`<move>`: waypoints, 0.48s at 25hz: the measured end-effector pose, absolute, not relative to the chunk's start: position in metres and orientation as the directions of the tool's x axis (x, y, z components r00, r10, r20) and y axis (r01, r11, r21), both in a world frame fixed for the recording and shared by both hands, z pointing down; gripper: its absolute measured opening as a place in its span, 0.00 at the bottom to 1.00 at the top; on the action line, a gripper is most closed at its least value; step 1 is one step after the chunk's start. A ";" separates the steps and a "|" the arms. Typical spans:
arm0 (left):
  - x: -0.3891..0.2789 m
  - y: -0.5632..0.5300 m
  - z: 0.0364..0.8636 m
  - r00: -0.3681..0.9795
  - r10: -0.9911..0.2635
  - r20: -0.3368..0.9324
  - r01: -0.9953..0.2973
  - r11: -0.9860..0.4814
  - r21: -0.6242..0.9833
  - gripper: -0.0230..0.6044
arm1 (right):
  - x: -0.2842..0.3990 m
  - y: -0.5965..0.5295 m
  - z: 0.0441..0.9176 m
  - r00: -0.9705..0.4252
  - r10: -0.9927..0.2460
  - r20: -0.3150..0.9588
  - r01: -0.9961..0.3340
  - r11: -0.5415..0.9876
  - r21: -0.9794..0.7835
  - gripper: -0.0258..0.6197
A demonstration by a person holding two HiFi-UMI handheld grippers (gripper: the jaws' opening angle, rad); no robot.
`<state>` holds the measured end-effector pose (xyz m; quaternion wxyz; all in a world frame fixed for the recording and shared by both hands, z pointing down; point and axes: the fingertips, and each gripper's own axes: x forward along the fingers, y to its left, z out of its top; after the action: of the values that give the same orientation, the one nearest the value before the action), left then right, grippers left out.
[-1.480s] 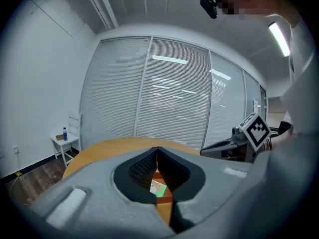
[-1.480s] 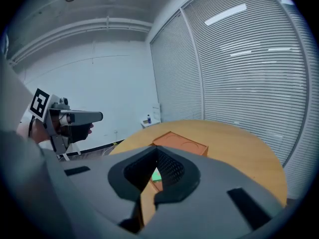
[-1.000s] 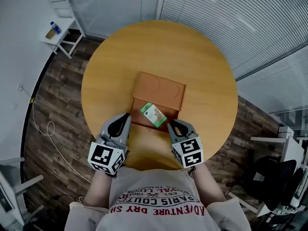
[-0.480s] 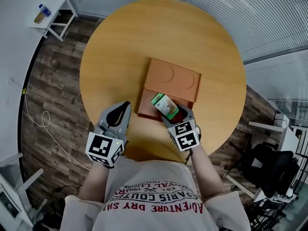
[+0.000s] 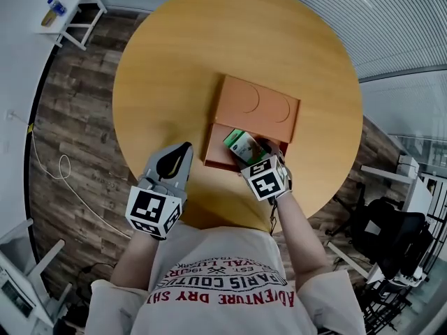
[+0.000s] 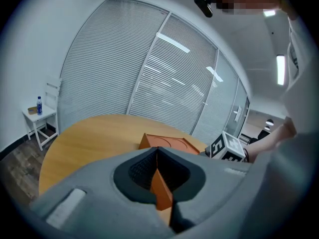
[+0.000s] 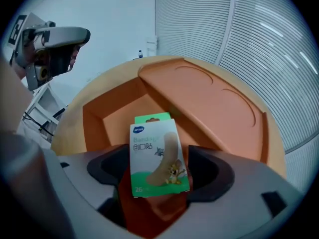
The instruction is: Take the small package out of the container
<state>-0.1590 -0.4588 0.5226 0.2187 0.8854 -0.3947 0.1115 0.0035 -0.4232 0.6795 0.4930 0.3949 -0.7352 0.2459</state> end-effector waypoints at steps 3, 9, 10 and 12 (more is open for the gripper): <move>-0.160 -0.461 0.527 0.656 -0.650 0.382 -0.754 -0.586 0.297 0.05 | 0.001 -0.428 0.686 -0.200 -0.319 0.926 -0.807 0.590 0.029 0.62; -0.157 -0.458 0.534 0.661 -0.640 0.391 -0.750 -0.577 0.323 0.05 | -0.002 -0.429 0.691 -0.224 -0.266 0.938 -0.784 0.620 -0.011 0.62; -0.158 -0.457 0.534 0.660 -0.640 0.393 -0.751 -0.577 0.322 0.05 | -0.002 -0.429 0.691 -0.225 -0.265 0.938 -0.783 0.621 -0.012 0.61; -0.160 -0.457 0.532 0.655 -0.645 0.394 -0.756 -0.573 0.317 0.05 | -0.003 -0.429 0.691 -0.230 -0.269 0.935 -0.780 0.626 -0.012 0.60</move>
<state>-0.1604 -0.4572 0.5324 0.2338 0.8790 -0.3984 0.1183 -0.0031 -0.4292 0.6906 0.5102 0.3528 -0.7433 0.2504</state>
